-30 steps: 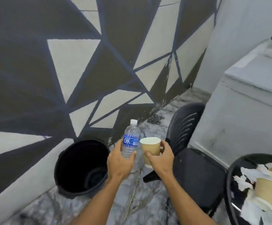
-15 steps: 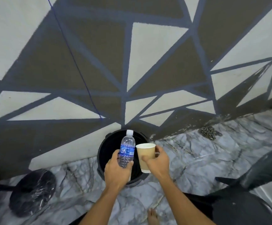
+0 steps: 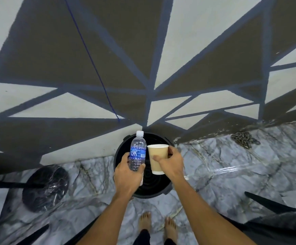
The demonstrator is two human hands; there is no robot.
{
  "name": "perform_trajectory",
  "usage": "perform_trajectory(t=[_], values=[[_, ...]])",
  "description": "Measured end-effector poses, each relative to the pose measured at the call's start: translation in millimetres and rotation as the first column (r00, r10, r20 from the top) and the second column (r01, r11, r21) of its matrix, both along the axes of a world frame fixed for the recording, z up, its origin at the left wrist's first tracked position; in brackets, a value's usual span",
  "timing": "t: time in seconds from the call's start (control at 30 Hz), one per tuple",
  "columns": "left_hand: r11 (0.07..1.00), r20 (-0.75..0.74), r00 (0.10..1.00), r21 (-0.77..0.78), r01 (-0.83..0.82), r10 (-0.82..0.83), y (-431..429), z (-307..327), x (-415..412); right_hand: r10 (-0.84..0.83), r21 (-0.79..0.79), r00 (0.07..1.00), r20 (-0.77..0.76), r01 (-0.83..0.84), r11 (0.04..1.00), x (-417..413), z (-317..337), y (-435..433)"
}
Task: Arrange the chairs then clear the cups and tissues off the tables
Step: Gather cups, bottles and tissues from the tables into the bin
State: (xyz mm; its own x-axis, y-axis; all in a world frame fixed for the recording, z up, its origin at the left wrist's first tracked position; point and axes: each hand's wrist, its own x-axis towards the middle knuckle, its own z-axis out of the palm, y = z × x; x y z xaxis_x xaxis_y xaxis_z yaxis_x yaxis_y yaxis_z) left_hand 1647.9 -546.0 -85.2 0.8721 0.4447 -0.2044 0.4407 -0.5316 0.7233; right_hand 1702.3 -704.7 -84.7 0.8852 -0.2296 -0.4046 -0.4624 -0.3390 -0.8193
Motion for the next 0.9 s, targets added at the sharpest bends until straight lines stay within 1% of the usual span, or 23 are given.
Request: perform_trajectory(t=[0.07, 0.13, 0.23, 0.3, 0.43, 0.53, 0.63, 0.73, 0.8, 0.9], values=[[1.0, -0.02, 1.0, 0.0, 0.015, -0.015, 12.2, -4.3, 13.1, -0.015, 0.008, 0.999, -0.045, 0.016, 1.0, 13.3, -7.6, 14.0], [0.999, -0.048, 0.998, 0.014, 0.046, -0.046, 24.2, -9.3, 26.6, -0.02, -0.019, 0.996, -0.086, 0.019, 1.0, 23.4, -15.2, 26.5], [0.99, -0.162, 0.981, 0.078, 0.116, -0.103, 42.6, -16.3, 41.5, -0.024, -0.141, 0.99, -0.139, 0.005, 0.99, 30.0, -23.8, 34.8], [0.98, -0.24, 0.958, 0.08, 0.181, -0.158, 52.2, -20.0, 44.3, -0.022, -0.161, 0.986, -0.166, -0.006, 0.987, 28.1, -23.9, 34.9], [0.948, -0.394, 0.873, 0.015, 0.318, -0.287, 56.8, -29.4, 33.8, 0.008, -0.173, 0.973, -0.23, -0.049, 0.984, 12.7, -27.7, 23.9], [0.928, -0.436, 0.826, -0.069, 0.366, -0.358, 49.8, -33.8, 27.3, 0.017, -0.169, 0.964, -0.264, -0.064, 0.983, -5.5, -27.6, 9.6], [0.894, -0.421, 0.797, -0.085, 0.441, -0.433, 30.0, -30.8, 30.7, -0.028, -0.217, 0.967, -0.255, -0.029, 0.976, -25.8, -16.0, -12.2], [0.836, -0.333, 0.776, -0.081, 0.543, -0.536, -3.2, -14.8, 37.8, -0.062, -0.273, 0.966, -0.251, -0.01, 0.962, -47.4, 4.8, -42.7], [0.769, -0.263, 0.736, -0.036, 0.638, -0.623, -32.2, 0.1, 39.0, -0.08, -0.346, 0.969, -0.235, -0.007, 0.938, -63.3, 16.1, -66.9], [0.649, -0.187, 0.646, 0.056, 0.759, -0.74, -76.9, 21.1, 31.6, -0.082, -0.441, 0.971, -0.225, -0.027, 0.897, -91.0, 33.0, -98.6]])
